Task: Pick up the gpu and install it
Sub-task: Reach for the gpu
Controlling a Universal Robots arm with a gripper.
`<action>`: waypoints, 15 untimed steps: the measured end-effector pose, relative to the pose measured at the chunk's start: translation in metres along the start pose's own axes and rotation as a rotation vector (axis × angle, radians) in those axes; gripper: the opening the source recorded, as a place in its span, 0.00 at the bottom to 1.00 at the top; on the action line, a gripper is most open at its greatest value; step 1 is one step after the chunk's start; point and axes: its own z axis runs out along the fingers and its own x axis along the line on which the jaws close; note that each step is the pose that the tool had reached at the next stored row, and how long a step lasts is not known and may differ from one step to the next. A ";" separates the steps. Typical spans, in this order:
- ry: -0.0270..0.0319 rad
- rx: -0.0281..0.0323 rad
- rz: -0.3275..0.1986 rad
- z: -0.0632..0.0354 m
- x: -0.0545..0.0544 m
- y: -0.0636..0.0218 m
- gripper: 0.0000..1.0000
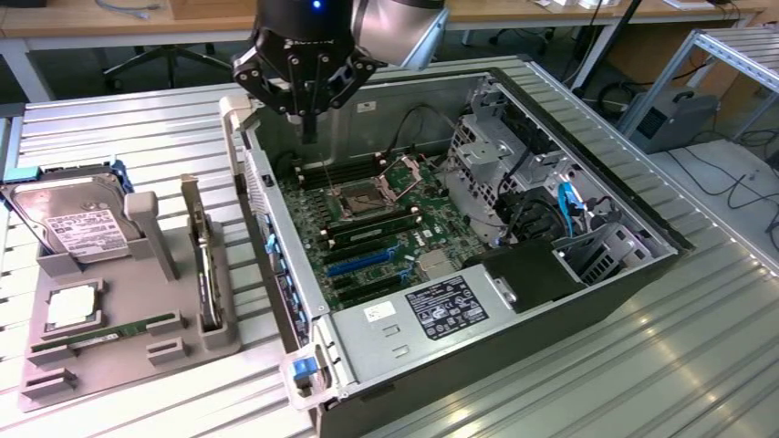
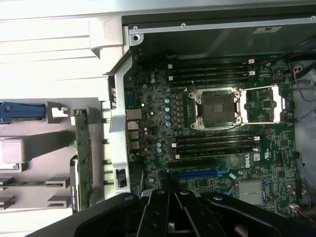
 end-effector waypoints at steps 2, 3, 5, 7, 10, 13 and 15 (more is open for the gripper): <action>-0.0001 0.0018 0.000 0.0000 0.001 -0.0001 0.11; -0.0002 0.0020 0.000 0.0000 0.001 -0.0001 0.11; -0.0003 0.0030 0.000 0.0000 0.001 -0.0001 0.11; -0.0003 0.0036 0.000 0.0000 0.002 -0.0001 0.11; -0.0004 0.0043 0.000 0.0000 0.002 -0.0002 0.11; -0.0004 0.0050 0.000 -0.0001 0.003 -0.0002 0.11; -0.0004 0.0054 0.000 -0.0001 0.004 -0.0003 0.11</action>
